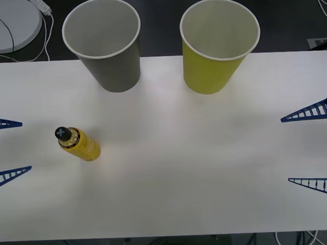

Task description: Put the can into the green bin and the plastic bottle into the gray bin

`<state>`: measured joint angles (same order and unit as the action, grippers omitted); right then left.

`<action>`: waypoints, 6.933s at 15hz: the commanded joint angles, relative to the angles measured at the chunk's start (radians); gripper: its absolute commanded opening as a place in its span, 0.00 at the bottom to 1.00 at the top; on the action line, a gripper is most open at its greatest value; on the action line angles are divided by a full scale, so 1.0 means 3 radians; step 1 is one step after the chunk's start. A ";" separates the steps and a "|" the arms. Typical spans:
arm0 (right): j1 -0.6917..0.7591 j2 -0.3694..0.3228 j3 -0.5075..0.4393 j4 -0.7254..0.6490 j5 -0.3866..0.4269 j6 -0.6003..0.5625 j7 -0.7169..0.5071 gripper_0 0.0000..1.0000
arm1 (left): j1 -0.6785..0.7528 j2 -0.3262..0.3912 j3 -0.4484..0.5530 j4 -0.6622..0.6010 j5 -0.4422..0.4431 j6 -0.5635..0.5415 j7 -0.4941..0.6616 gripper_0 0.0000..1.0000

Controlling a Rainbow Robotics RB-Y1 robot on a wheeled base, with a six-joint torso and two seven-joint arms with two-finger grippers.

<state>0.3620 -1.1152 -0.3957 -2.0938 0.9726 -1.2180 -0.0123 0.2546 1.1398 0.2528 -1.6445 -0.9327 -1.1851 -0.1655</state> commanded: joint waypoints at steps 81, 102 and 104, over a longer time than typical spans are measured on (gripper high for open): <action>0.0000 0.0000 0.0000 0.0000 0.0000 0.0000 0.0000 1.00 | -0.0731 -0.0639 -0.0638 -0.0301 -0.0695 0.1133 0.0971 0.00; 0.0000 0.0000 0.0000 0.0000 0.0000 0.0000 0.0000 1.00 | -0.0624 0.0491 0.0088 -0.1150 -0.1554 0.0862 0.3395 0.00; 0.0000 0.0000 0.0000 0.0000 0.0000 0.0000 0.0000 1.00 | -0.0792 0.0562 0.0108 -0.1145 -0.1713 0.0622 0.3584 0.00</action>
<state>0.3620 -1.1152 -0.3958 -2.0939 0.9726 -1.2180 -0.0123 0.0367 1.3009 0.2837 -1.9895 -1.4309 -0.9731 0.8901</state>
